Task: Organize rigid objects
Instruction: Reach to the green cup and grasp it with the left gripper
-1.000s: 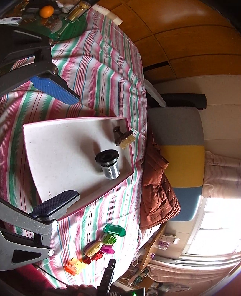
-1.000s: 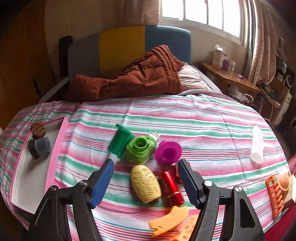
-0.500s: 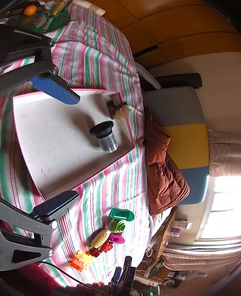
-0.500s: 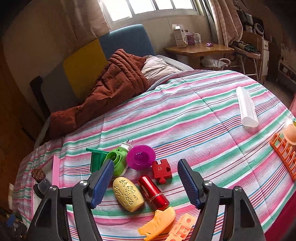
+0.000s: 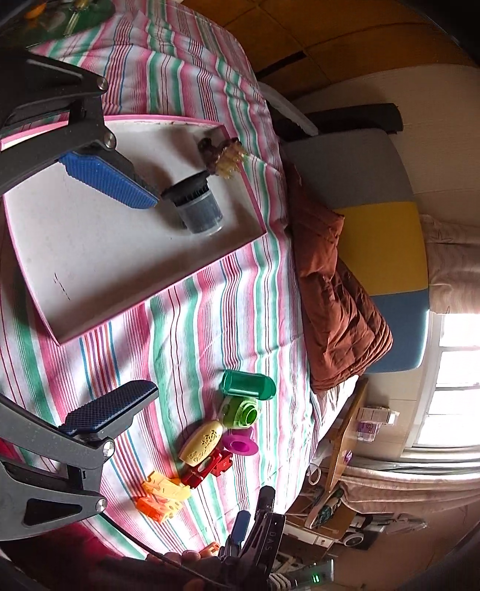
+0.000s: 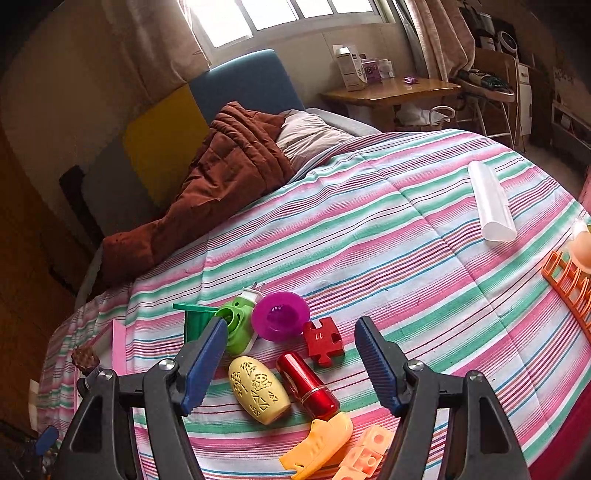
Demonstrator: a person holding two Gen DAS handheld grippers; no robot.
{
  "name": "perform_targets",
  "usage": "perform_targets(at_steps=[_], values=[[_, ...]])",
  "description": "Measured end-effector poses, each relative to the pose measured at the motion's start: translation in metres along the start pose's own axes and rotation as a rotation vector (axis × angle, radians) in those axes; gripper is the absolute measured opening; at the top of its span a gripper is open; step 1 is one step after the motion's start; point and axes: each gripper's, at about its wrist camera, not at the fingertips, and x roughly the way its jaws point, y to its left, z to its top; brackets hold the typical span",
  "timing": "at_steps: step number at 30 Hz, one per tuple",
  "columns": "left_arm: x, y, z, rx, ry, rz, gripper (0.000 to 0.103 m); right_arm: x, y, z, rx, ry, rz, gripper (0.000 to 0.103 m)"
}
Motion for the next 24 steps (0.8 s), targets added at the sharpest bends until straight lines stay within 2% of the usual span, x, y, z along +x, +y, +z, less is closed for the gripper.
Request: perform_targets(at_steps=[13, 14, 16, 17, 21, 24], values=[[0.052, -0.039, 0.033, 0.04, 0.053, -0.088, 0.094, 0.006, -0.019, 0.002, 0.106, 0.034, 0.02, 0.072], [0.058, -0.041, 0.035, 0.042, 0.058, -0.095, 0.091, 0.006, -0.02, 0.002, 0.108, 0.034, 0.02, 0.072], [0.076, -0.044, 0.042, 0.041, 0.101, -0.126, 0.07, 0.006, -0.021, 0.002, 0.113, 0.038, 0.022, 0.072], [0.084, -0.045, 0.045, 0.036, 0.125, -0.139, 0.068, 0.007, -0.021, 0.002, 0.117, 0.041, 0.025, 0.072], [0.109, -0.048, 0.054, 0.013, 0.156, -0.163, 0.068, 0.009, -0.022, 0.002, 0.127, 0.05, 0.031, 0.072], [0.118, -0.051, 0.063, 0.012, 0.134, -0.184, 0.07, 0.01, -0.022, 0.001, 0.129, 0.06, 0.039, 0.072]])
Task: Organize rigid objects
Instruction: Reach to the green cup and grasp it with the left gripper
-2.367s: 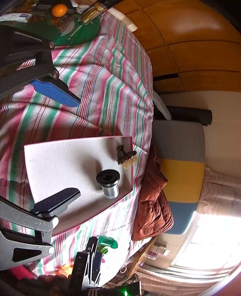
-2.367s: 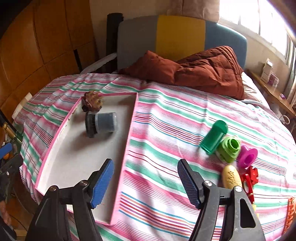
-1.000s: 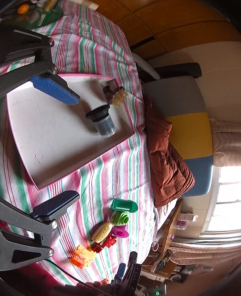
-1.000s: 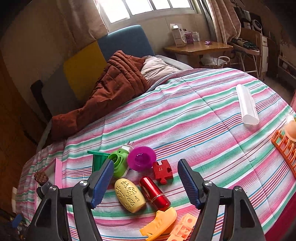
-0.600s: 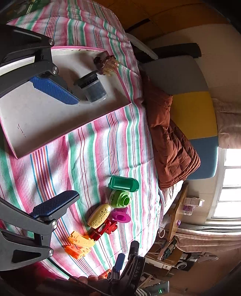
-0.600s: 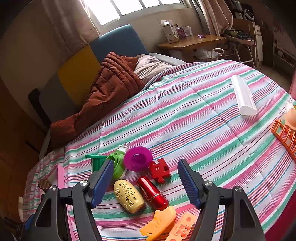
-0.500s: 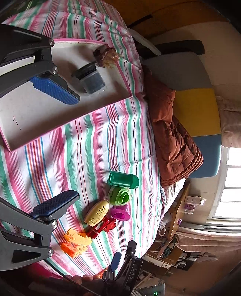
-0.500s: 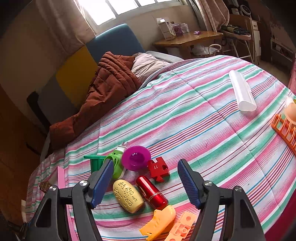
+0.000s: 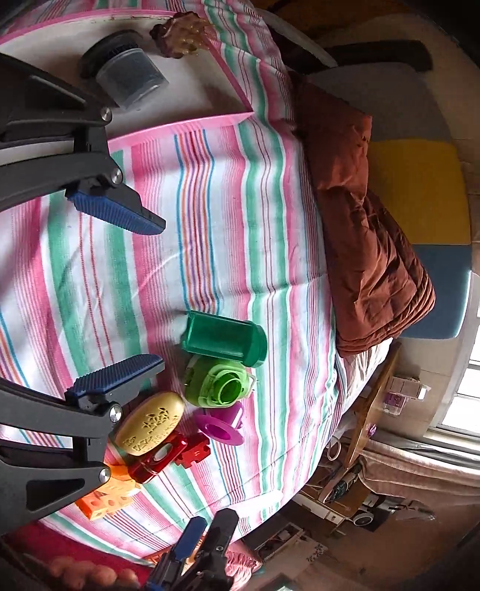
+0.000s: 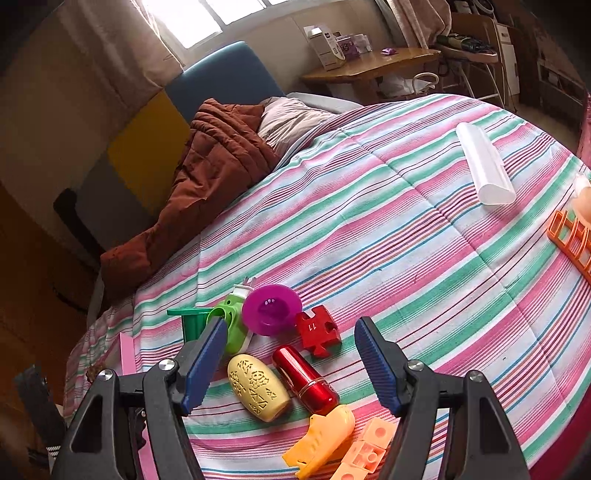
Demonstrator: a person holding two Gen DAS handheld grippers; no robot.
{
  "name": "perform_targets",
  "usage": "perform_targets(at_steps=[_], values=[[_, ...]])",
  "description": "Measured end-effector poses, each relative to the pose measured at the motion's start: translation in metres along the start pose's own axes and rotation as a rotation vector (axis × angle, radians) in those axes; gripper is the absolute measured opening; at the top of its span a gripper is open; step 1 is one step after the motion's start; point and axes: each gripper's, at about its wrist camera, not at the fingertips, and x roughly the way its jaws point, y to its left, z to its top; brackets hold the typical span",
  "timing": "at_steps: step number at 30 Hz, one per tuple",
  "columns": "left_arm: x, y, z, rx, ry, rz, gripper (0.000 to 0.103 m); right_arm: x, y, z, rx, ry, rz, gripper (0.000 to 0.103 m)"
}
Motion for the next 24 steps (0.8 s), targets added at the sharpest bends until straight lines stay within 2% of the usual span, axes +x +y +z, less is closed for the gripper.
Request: perform_targets(at_steps=[3, 8, 10, 14, 16, 21, 24], values=[[0.011, -0.002, 0.011, -0.001, 0.007, -0.009, 0.076, 0.001, 0.001, 0.0, -0.005, 0.008, 0.004, 0.072], [0.034, -0.004, 0.026, -0.01, 0.02, -0.05, 0.074, 0.002, 0.0, -0.001, 0.001, 0.016, 0.003, 0.072], [0.043, -0.004, 0.03, -0.018, 0.042, -0.058, 0.064, 0.004, -0.001, -0.001, 0.008, 0.022, 0.006, 0.072], [0.055, -0.01, 0.035, -0.02, 0.039, -0.1, 0.059, 0.005, -0.001, -0.001, 0.01, 0.028, 0.006, 0.072], [0.066, -0.011, 0.038, -0.022, 0.052, -0.107, 0.053, 0.006, -0.001, -0.001, 0.01, 0.032, 0.005, 0.072], [0.088, -0.008, 0.044, -0.058, 0.09, -0.122, 0.052, 0.006, -0.001, -0.002, 0.01, 0.036, -0.002, 0.072], [0.089, -0.005, 0.044, -0.061, 0.083, -0.112, 0.035, 0.007, -0.001, -0.003, 0.006, 0.038, -0.007, 0.072]])
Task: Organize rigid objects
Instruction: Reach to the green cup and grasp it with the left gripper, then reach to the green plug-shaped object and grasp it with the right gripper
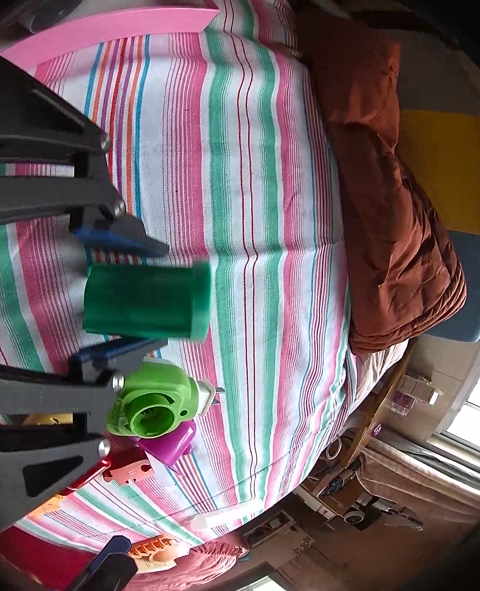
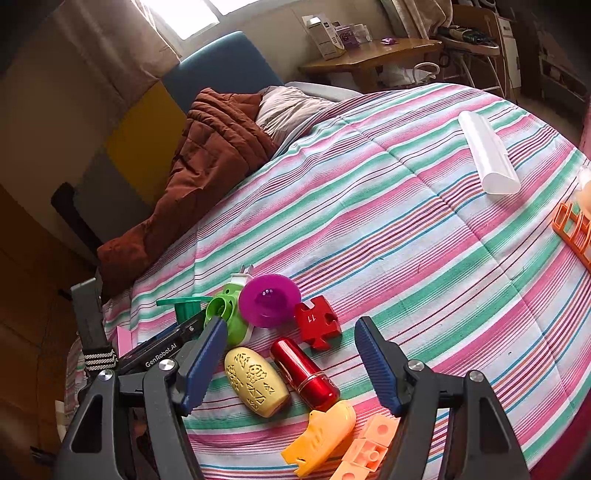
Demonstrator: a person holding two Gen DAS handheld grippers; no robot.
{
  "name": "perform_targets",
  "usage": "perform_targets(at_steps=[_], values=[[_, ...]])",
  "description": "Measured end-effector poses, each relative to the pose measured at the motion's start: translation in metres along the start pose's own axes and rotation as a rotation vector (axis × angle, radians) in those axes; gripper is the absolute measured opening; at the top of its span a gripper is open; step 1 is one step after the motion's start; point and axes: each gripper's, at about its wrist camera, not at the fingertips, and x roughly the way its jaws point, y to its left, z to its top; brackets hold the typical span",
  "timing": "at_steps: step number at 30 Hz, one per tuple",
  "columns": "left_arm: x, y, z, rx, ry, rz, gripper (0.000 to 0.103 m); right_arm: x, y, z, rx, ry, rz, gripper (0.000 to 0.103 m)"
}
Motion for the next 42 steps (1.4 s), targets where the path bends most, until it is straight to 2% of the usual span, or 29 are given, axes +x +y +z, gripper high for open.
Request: perform_targets(at_steps=[5, 10, 13, 16, 20, 22, 26, 30, 35, 39, 42], values=[[-0.015, 0.008, -0.017, -0.021, -0.001, 0.033, 0.035, 0.0, 0.001, 0.0, -0.007, 0.005, 0.001, 0.072], [-0.042, 0.005, -0.058, -0.02, -0.003, 0.052, 0.035, 0.001, 0.004, -0.001, -0.016, 0.016, 0.023, 0.072], [-0.06, -0.004, -0.083, 0.019, -0.023, 0.066, 0.035, 0.002, 0.001, -0.002, 0.001, 0.024, 0.04, 0.072], [-0.076, -0.017, -0.107, 0.076, -0.049, 0.083, 0.035, 0.001, -0.004, -0.001, 0.033, 0.024, 0.048, 0.067], [-0.077, -0.032, -0.141, 0.139, -0.028, 0.089, 0.035, 0.001, -0.009, -0.001, 0.06, 0.026, 0.055, 0.061], [-0.08, -0.041, -0.155, 0.201, -0.073, 0.132, 0.035, 0.001, -0.01, -0.001, 0.067, 0.026, 0.063, 0.058], [-0.082, -0.038, -0.16, 0.2, -0.097, 0.126, 0.034, 0.001, -0.017, 0.0, 0.109, 0.029, 0.085, 0.047], [-0.082, -0.041, -0.159, 0.211, -0.086, 0.131, 0.035, 0.01, -0.019, -0.001, 0.134, 0.082, 0.102, 0.046], [-0.092, -0.04, -0.171, 0.214, -0.084, 0.129, 0.035, 0.012, -0.019, -0.003, 0.129, 0.088, 0.083, 0.046], [-0.097, -0.045, -0.185, 0.265, -0.103, 0.144, 0.035, 0.013, -0.015, -0.004, 0.105, 0.096, 0.085, 0.039], [-0.102, -0.042, -0.187, 0.253, -0.099, 0.125, 0.035, 0.02, -0.001, -0.008, 0.066, 0.155, 0.192, 0.038]])
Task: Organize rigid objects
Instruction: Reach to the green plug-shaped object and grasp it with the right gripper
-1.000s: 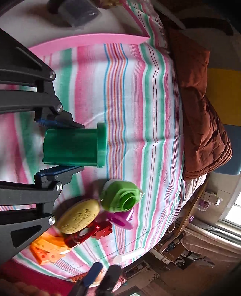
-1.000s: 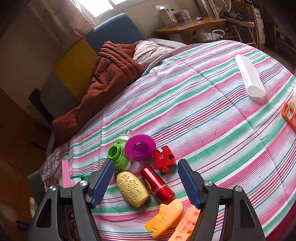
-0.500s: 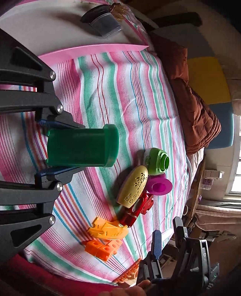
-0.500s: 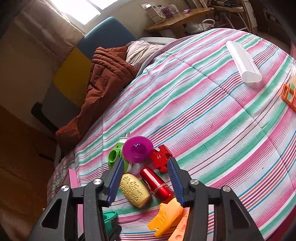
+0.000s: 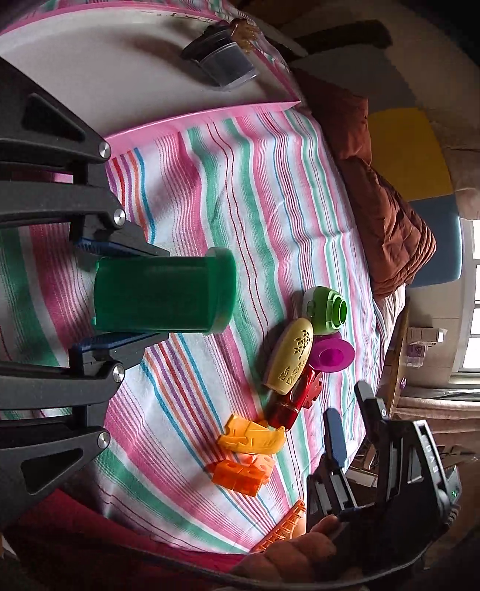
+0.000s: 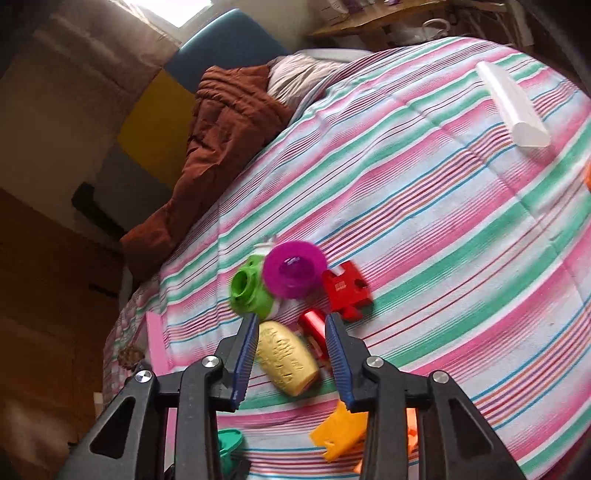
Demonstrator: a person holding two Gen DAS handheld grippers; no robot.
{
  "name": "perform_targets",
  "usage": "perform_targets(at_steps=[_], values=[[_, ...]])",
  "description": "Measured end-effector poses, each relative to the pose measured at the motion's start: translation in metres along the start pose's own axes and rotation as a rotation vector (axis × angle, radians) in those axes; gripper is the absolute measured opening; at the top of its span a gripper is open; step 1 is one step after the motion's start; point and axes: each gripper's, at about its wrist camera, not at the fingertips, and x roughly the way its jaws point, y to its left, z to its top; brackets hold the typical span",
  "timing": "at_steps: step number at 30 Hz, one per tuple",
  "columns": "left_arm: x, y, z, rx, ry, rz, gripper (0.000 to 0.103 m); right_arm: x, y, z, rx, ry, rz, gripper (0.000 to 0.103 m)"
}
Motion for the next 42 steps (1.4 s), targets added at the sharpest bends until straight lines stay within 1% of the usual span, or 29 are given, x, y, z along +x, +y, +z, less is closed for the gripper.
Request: perform_targets(at_steps=[1, 4, 5, 6, 9, 11, 13, 16, 17, 23, 25, 26, 27, 28, 29, 31, 33, 35, 37, 38, 40, 42], values=[[-0.001, -0.001, -0.001, 0.009, -0.004, 0.001, 0.034, 0.007, 0.006, -0.001, -0.019, 0.037, 0.032, 0.038], [-0.003, -0.004, -0.005, 0.037, -0.02, 0.003, 0.035, 0.023, 0.03, -0.005, -0.099, 0.088, 0.024, 0.038], [-0.004, -0.005, -0.006, 0.039, -0.023, 0.001, 0.035, 0.03, 0.034, -0.003, -0.09, 0.102, 0.034, 0.039], [-0.003, -0.005, -0.005, 0.037, -0.023, -0.003, 0.035, 0.037, 0.036, -0.001, -0.068, 0.107, 0.038, 0.042], [-0.005, -0.004, -0.006, 0.035, -0.025, -0.017, 0.035, 0.057, 0.036, 0.011, -0.002, 0.09, -0.029, 0.047], [-0.005, -0.005, -0.006, 0.041, -0.029, -0.018, 0.035, 0.071, 0.036, 0.018, 0.03, 0.107, -0.042, 0.047], [-0.005, -0.005, -0.006, 0.04, -0.032, -0.025, 0.035, 0.078, 0.035, 0.022, 0.045, 0.087, -0.102, 0.047], [-0.004, -0.004, -0.007, 0.041, -0.037, -0.034, 0.035, 0.087, 0.029, 0.026, 0.087, 0.09, -0.102, 0.048], [-0.004, -0.004, -0.007, 0.038, -0.037, -0.038, 0.035, 0.088, 0.027, 0.027, 0.1, 0.087, -0.087, 0.048], [-0.002, -0.002, -0.005, 0.035, -0.038, -0.048, 0.035, 0.1, 0.032, 0.036, 0.097, 0.103, -0.099, 0.05], [-0.002, -0.002, -0.004, 0.033, -0.039, -0.049, 0.035, 0.098, 0.031, 0.036, 0.117, 0.106, -0.033, 0.05], [-0.002, -0.002, -0.004, 0.032, -0.04, -0.048, 0.035, 0.099, 0.029, 0.036, 0.129, 0.105, -0.022, 0.05], [-0.002, -0.002, -0.005, 0.031, -0.041, -0.048, 0.035, 0.1, 0.027, 0.036, 0.141, 0.104, -0.036, 0.053], [-0.002, -0.003, -0.004, 0.032, -0.043, -0.047, 0.035, 0.103, 0.026, 0.036, 0.151, 0.106, -0.063, 0.059], [-0.002, -0.003, -0.004, 0.034, -0.043, -0.047, 0.035, 0.105, 0.025, 0.037, 0.158, 0.101, -0.08, 0.069], [-0.002, -0.002, -0.004, 0.033, -0.044, -0.051, 0.035, 0.111, 0.027, 0.039, 0.167, 0.096, -0.102, 0.071], [-0.001, -0.002, -0.005, 0.035, -0.045, -0.048, 0.035, 0.116, 0.035, 0.042, 0.135, 0.091, -0.133, 0.071], [-0.002, -0.003, -0.005, 0.034, -0.047, -0.049, 0.035, 0.123, 0.045, 0.043, 0.06, 0.104, -0.189, 0.071], [-0.002, -0.003, -0.005, 0.033, -0.048, -0.049, 0.035, 0.129, 0.059, 0.042, -0.057, 0.13, -0.258, 0.062], [-0.002, -0.003, -0.005, 0.031, -0.047, -0.05, 0.035, 0.133, 0.067, 0.041, -0.129, 0.144, -0.276, 0.06], [-0.003, -0.003, -0.006, 0.025, -0.047, -0.052, 0.035, 0.135, 0.08, 0.035, -0.234, 0.174, -0.297, 0.06], [-0.004, -0.002, -0.006, 0.024, -0.05, -0.051, 0.035, 0.136, 0.09, 0.026, -0.324, 0.209, -0.294, 0.059]])
